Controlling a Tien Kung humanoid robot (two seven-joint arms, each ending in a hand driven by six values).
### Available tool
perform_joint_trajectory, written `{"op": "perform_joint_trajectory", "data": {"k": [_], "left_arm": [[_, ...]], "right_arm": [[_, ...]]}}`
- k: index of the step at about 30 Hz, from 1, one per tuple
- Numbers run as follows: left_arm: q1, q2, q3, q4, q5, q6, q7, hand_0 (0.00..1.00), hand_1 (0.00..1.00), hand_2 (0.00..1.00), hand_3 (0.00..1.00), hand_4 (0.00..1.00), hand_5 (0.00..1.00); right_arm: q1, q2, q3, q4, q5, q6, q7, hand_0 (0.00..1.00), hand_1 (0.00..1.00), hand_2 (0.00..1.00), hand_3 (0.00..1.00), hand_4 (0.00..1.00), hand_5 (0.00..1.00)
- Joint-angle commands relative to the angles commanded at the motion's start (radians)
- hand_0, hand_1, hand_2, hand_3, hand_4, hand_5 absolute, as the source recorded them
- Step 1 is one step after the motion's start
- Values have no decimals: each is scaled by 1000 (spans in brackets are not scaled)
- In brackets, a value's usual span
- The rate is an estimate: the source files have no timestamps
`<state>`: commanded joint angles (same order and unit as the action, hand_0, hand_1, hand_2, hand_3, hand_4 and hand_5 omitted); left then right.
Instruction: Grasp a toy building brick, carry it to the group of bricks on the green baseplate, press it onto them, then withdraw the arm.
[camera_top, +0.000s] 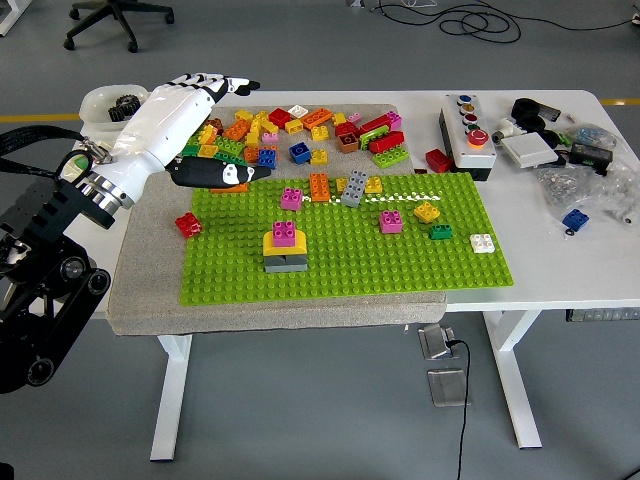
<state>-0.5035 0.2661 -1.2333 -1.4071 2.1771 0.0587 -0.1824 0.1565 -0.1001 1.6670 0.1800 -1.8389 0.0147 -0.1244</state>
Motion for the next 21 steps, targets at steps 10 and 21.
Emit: {"op": "perform_joint_trajectory", "data": {"k": [10, 21], "left_arm": [[5, -5, -18, 1, 0, 1, -12, 813, 850, 807, 856, 998, 565], [-9, 0, -19, 17, -26, -12, -32, 816, 865, 839, 875, 998, 417]], "right_arm": [[-6, 7, 14, 0, -3, -2, 0, 743, 644, 685, 633, 822, 523], [-6, 3, 23, 0, -8, -3, 2, 743, 645, 684, 633, 821, 521]]}}
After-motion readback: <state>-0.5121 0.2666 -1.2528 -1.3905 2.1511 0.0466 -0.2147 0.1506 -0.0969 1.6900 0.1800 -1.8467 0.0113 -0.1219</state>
